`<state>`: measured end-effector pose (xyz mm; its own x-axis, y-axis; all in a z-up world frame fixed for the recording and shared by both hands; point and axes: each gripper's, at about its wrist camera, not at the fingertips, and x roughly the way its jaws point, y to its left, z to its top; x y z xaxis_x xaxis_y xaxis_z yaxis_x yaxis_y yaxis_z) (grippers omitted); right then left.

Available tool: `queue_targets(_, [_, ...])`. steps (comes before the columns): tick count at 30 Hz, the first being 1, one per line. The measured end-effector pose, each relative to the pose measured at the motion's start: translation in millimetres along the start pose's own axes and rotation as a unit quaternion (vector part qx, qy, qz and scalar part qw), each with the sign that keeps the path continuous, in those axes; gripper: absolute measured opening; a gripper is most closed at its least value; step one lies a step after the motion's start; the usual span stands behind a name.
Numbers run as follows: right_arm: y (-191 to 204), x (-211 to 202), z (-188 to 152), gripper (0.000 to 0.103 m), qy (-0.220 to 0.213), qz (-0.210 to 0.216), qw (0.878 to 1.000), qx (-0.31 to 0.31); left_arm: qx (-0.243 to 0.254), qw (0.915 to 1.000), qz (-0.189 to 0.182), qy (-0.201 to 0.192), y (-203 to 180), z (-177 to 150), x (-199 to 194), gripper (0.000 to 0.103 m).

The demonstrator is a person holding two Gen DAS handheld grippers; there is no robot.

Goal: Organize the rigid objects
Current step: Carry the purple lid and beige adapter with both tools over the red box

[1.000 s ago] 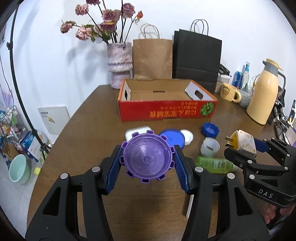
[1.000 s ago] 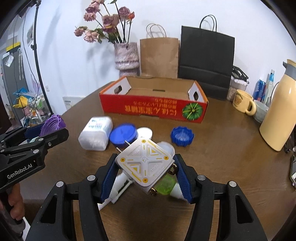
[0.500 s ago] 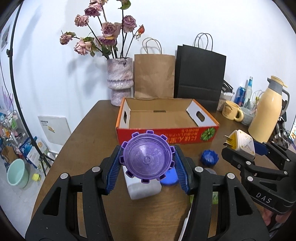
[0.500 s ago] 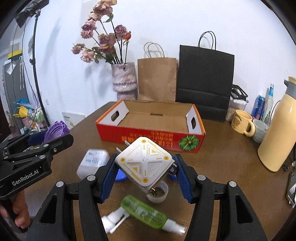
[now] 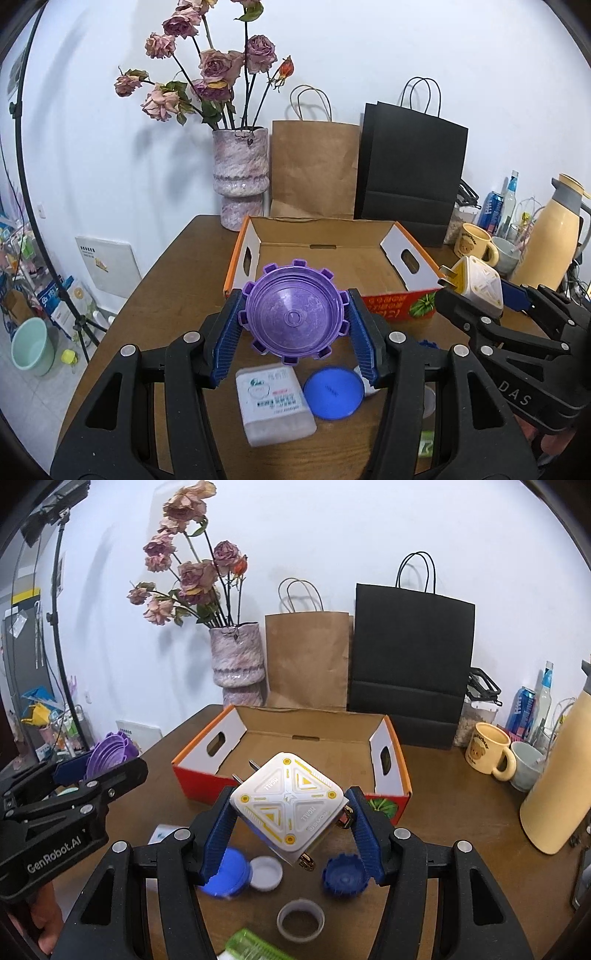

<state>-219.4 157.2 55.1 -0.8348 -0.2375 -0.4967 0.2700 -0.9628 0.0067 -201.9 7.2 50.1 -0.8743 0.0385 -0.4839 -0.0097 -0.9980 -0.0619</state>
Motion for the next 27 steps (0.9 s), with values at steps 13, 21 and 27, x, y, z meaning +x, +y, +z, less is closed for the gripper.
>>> queue_targets(13, [-11.9,37.2,24.3,0.065,0.008,-0.003,1.000,-0.007,-0.006,0.9997,0.021,0.012,2.0,20.6,38.1,0.050])
queue_targets(21, [-16.2,61.4,34.1,0.065,0.019,-0.004,1.000,-0.014,-0.012,0.9995,0.024,0.013,-0.3,33.2,61.1,0.050])
queue_targets(27, [-20.2,82.6,40.4,0.065,0.029,-0.004,0.999,-0.021,-0.014,0.9993,0.028,0.021,-0.7,40.3,81.9,0.050])
